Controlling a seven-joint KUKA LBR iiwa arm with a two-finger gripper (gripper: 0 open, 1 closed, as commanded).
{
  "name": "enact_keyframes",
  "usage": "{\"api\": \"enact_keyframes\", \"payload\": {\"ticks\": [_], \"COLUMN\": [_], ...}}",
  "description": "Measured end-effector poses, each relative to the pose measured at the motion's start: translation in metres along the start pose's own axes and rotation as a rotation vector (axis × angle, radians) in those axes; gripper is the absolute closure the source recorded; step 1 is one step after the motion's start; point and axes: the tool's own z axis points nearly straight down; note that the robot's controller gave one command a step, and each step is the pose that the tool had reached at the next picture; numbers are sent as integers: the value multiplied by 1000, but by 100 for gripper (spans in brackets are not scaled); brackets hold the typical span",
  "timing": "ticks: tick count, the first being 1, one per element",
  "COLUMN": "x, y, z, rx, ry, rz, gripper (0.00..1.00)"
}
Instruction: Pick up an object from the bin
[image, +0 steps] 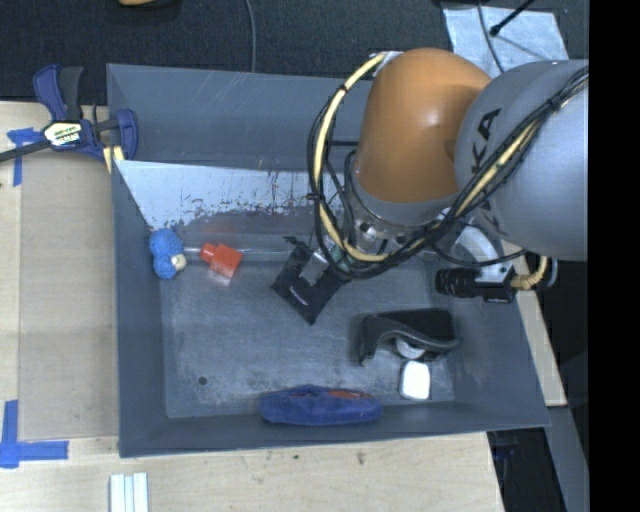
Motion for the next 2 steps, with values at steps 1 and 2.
{"api": "enact_keyframes", "payload": {"ticks": [1, 2], "x": [0, 0], "y": [0, 0], "z": [0, 0], "rx": [0, 0], "ry": [0, 0], "rz": [0, -1], "gripper": [100, 100]}}
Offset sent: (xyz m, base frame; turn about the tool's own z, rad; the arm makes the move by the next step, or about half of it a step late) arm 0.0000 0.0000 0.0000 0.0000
